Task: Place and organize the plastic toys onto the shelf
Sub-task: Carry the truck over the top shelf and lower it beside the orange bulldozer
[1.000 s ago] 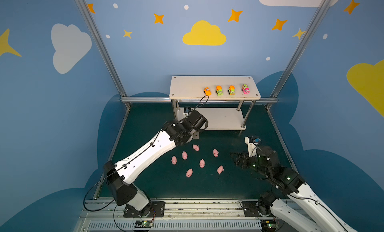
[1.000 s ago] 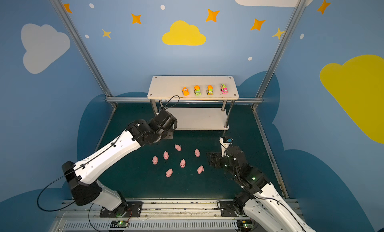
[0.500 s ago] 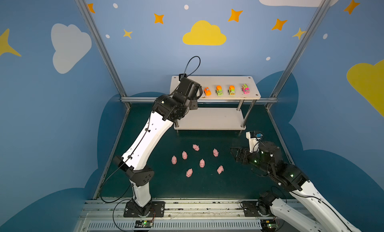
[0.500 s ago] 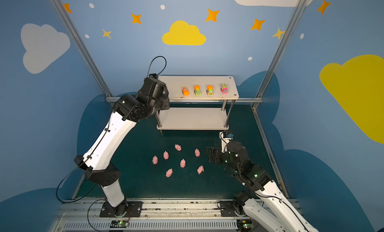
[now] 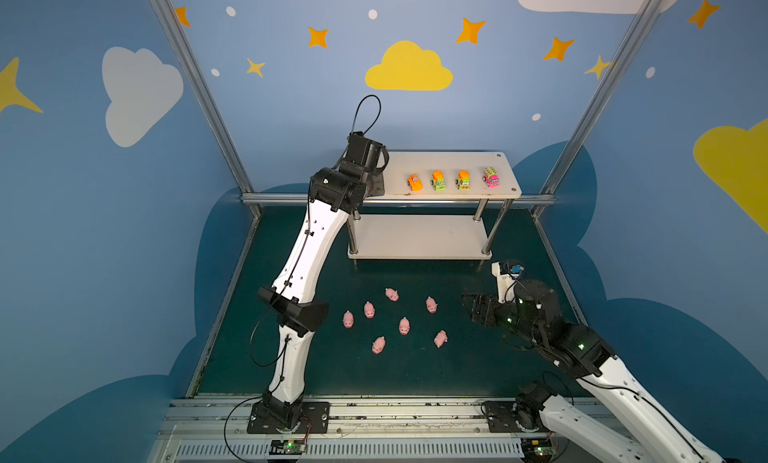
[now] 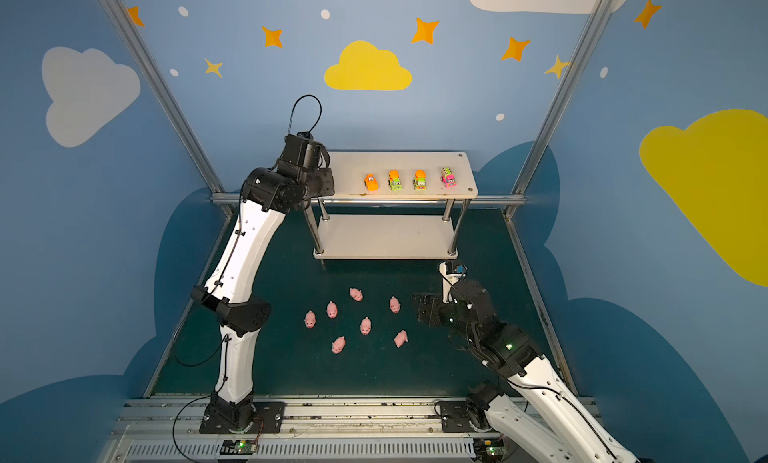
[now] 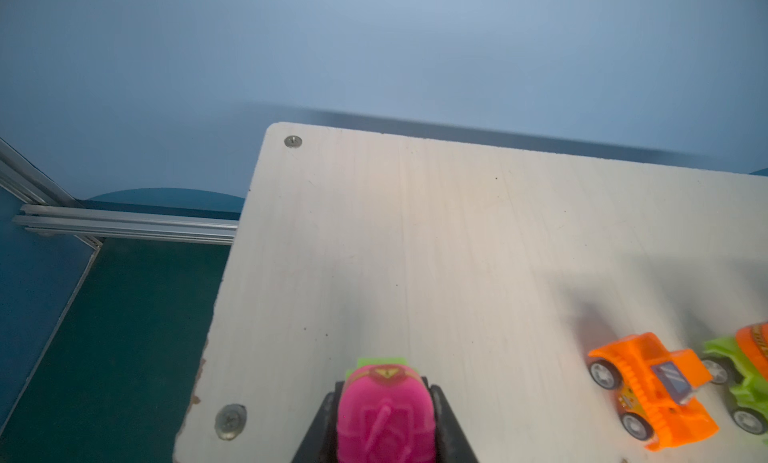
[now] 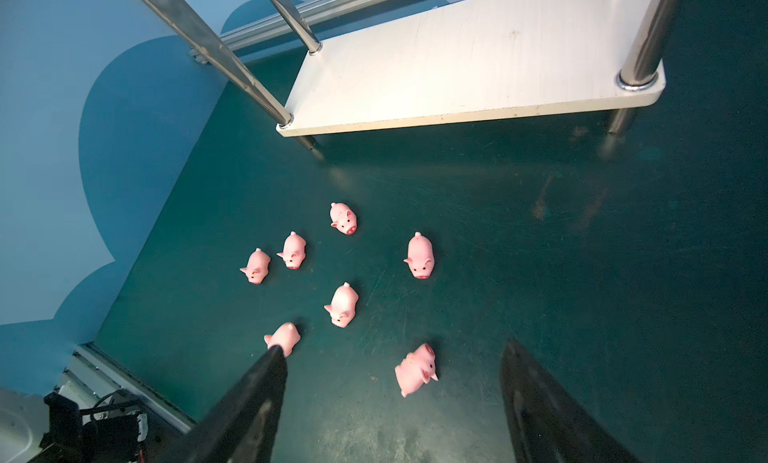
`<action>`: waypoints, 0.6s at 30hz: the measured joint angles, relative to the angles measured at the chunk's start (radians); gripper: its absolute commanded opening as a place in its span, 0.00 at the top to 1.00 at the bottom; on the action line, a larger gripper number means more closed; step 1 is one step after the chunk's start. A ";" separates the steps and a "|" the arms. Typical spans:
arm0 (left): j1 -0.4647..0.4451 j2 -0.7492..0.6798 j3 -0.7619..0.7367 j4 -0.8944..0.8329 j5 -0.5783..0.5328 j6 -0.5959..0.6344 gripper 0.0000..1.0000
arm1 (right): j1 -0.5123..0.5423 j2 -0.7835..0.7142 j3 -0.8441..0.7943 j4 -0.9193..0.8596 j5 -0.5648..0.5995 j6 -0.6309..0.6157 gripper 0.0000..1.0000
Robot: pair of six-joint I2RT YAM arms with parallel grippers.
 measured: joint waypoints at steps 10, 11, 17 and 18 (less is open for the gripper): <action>0.012 0.020 0.000 0.037 0.062 0.003 0.65 | 0.000 0.053 0.000 0.000 0.018 0.008 0.21; 0.013 0.026 0.000 0.039 0.066 0.003 0.64 | 0.000 0.056 0.000 0.000 0.018 0.011 0.21; 0.018 0.053 0.000 0.043 0.081 0.003 0.58 | -0.001 0.082 0.000 0.000 0.018 0.018 0.21; 0.019 0.053 0.000 0.043 0.082 0.003 0.57 | -0.001 0.084 0.000 0.000 0.018 0.018 0.21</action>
